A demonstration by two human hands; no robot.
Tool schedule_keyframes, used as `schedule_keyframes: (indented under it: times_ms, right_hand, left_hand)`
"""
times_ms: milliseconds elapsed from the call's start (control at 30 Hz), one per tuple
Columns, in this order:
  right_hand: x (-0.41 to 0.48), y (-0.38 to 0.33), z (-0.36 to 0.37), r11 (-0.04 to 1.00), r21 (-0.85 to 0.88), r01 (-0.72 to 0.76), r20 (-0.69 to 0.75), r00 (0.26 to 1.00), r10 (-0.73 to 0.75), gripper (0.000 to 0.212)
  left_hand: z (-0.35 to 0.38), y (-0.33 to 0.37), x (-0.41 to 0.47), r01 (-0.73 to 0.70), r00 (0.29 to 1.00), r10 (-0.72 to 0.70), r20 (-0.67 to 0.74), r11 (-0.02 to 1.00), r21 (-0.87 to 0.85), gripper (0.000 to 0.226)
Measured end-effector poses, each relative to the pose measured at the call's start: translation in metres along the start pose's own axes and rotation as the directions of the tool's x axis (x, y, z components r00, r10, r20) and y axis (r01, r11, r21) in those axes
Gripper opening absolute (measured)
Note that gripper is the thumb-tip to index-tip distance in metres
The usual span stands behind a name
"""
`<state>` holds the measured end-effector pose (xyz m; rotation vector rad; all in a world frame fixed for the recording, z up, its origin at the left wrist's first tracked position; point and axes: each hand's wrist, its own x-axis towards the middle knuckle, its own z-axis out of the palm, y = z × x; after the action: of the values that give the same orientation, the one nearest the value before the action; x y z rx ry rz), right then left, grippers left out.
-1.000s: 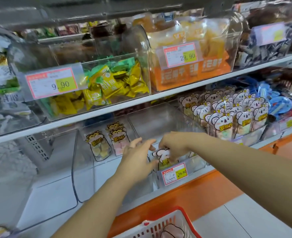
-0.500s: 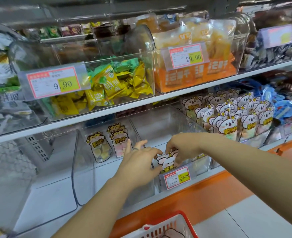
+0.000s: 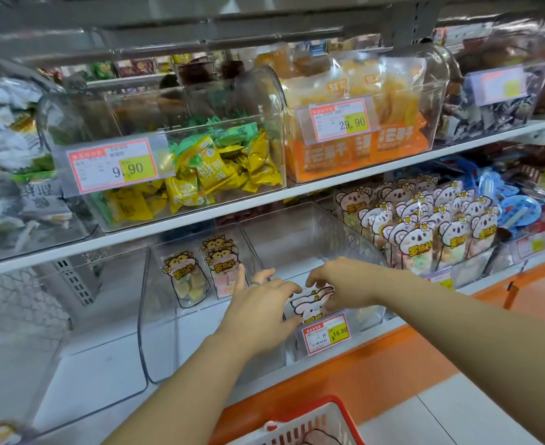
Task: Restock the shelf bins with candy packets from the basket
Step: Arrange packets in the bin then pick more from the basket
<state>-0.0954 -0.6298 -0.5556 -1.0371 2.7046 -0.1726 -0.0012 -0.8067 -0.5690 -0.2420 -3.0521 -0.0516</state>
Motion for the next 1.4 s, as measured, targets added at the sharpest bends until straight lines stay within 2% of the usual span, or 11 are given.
schedule_keyframes:
  times_ms: [200,333,400,500,633,733,867,1100,1233,1333,1400]
  right_hand:
    - [-0.024,-0.006,0.001,1.0,-0.023,0.018,-0.188,0.982,-0.022,0.059]
    - [-0.066,-0.031,0.023,0.99,0.048,0.133,-0.456,0.885,-0.097,0.04]
    - [-0.087,-0.047,0.048,0.978,0.115,0.176,-0.51,0.855,-0.094,0.034]
    - [-0.109,-0.062,0.105,0.975,0.192,0.116,-0.379,0.925,-0.036,0.033]
    - [-0.128,-0.073,0.183,0.991,0.13,-0.015,0.015,1.0,0.013,0.036]
    - [-0.139,-0.075,0.223,0.997,0.061,-0.039,0.28,0.96,0.021,0.037]
    - [-0.15,-0.074,0.265,0.998,0.028,-0.055,0.474,0.88,0.035,0.046]
    - [-0.148,-0.088,0.332,0.984,0.15,-0.097,0.513,0.859,0.006,0.068]
    - [-0.14,-0.099,0.359,0.972,0.184,-0.146,0.499,0.866,0.036,0.084]
    - [-0.135,-0.103,0.369,0.963,0.197,-0.185,0.451,0.889,0.079,0.079]
    - [-0.131,-0.105,0.369,0.951,0.228,-0.21,0.475,0.876,0.08,0.055]
  left_hand:
    - [-0.005,0.007,-0.017,0.012,0.999,-0.014,-0.037,0.999,-0.041,0.061]
    - [-0.002,0.02,-0.061,0.021,0.987,-0.051,-0.153,0.981,-0.192,0.052]
    - [0.011,0.023,-0.094,0.044,0.981,-0.093,-0.171,0.962,-0.271,0.047]
    - [0.048,0.027,-0.147,0.11,0.985,-0.149,-0.092,0.935,-0.336,0.042]
    - [0.107,0.032,-0.215,0.237,0.969,-0.192,0.158,0.908,-0.345,0.037]
    - [0.157,0.028,-0.252,0.323,0.909,-0.188,0.373,0.882,-0.342,0.042]
    - [0.202,0.018,-0.277,0.354,0.799,-0.14,0.584,0.896,-0.269,0.046]
    - [0.252,0.019,-0.3,0.319,0.723,-0.132,0.678,0.934,-0.158,0.075]
    - [0.262,0.025,-0.299,0.271,0.746,-0.122,0.655,0.954,-0.13,0.086]
    - [0.266,0.026,-0.302,0.237,0.768,-0.116,0.63,0.965,-0.11,0.09]
    - [0.272,0.024,-0.302,0.236,0.786,-0.125,0.606,0.966,-0.107,0.093]
